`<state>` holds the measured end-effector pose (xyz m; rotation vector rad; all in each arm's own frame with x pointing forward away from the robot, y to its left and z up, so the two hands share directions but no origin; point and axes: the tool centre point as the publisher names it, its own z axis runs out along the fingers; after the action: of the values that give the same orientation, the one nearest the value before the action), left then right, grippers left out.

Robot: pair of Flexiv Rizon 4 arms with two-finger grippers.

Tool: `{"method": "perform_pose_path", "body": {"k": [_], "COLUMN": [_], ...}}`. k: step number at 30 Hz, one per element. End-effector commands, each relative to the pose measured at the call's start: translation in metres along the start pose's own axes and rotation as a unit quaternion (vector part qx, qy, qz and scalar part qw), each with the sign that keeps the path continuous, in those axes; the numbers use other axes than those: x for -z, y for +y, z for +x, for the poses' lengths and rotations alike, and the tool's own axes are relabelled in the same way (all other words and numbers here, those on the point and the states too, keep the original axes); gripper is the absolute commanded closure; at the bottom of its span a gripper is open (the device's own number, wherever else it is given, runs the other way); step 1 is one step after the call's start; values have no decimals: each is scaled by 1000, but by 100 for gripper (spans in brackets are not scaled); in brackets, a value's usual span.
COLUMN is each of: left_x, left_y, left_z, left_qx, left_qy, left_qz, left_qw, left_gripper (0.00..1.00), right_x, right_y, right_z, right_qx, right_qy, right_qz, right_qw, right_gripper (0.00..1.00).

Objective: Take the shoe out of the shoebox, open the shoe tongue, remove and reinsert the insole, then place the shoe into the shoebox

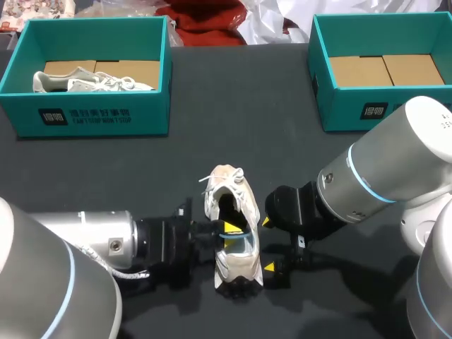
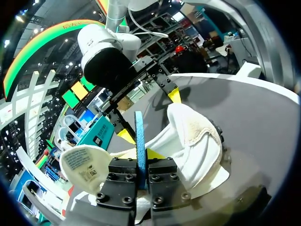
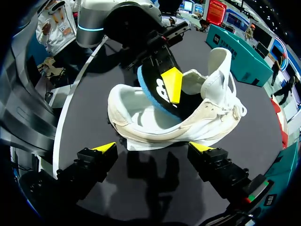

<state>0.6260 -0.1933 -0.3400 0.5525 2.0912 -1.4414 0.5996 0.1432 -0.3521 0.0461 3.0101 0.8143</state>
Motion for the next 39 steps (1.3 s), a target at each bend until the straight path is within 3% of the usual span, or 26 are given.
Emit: {"method": "perform_pose_path", "body": {"k": [1, 4, 6, 8, 16, 20, 23, 25, 27, 28, 35, 39], "left_x": [-19, -16, -11, -6, 9, 15, 17, 17, 15, 13, -5, -14], "left_y": [4, -2, -8, -14, -32, -37, -38, -39, -37, -36, -17, -1], "left_z": [-3, -2, -3, -3, 1, 2, 3, 3, 3, 4, 7, 4], "left_qx": [4, 9, 15, 16, 14, 10, 8, 7, 6, 6, -1, -4], "left_qy": [4, 6, 8, 7, 14, 16, 17, 17, 17, 18, 30, 23], "left_qz": [-2, 6, 14, 18, 18, 13, 11, 10, 10, 10, -5, -40], "left_qw": [1000, 1000, 1000, 1000, 1000, 1000, 1000, 1000, 1000, 1000, 1000, 999], "left_gripper": [100, 100, 75, 62, 62, 57, 58, 64, 96, 100, 100, 100], "right_x": [0, 0, 0, 0, 0, 0, 0, 0, 0, 0, 0, 0], "right_y": [-1, -1, -1, -1, -1, -1, -1, -1, -1, -1, -1, -1], "right_z": [2, 2, 2, 2, 2, 2, 2, 2, 2, 2, 2, 2], "right_qx": [0, 0, 0, 0, 0, 0, 0, 0, 0, 0, 0, 0], "right_qy": [-2, -2, -2, -2, -2, -2, -2, -2, -2, -2, -2, -2], "right_qz": [-1, -1, -1, -1, -1, -1, -1, -1, -1, -1, -1, -1], "right_qw": [1000, 1000, 1000, 1000, 1000, 1000, 1000, 1000, 1000, 1000, 1000, 1000], "right_gripper": [0, 0, 0, 0, 0, 0, 0, 0, 0, 0, 0, 0]}}
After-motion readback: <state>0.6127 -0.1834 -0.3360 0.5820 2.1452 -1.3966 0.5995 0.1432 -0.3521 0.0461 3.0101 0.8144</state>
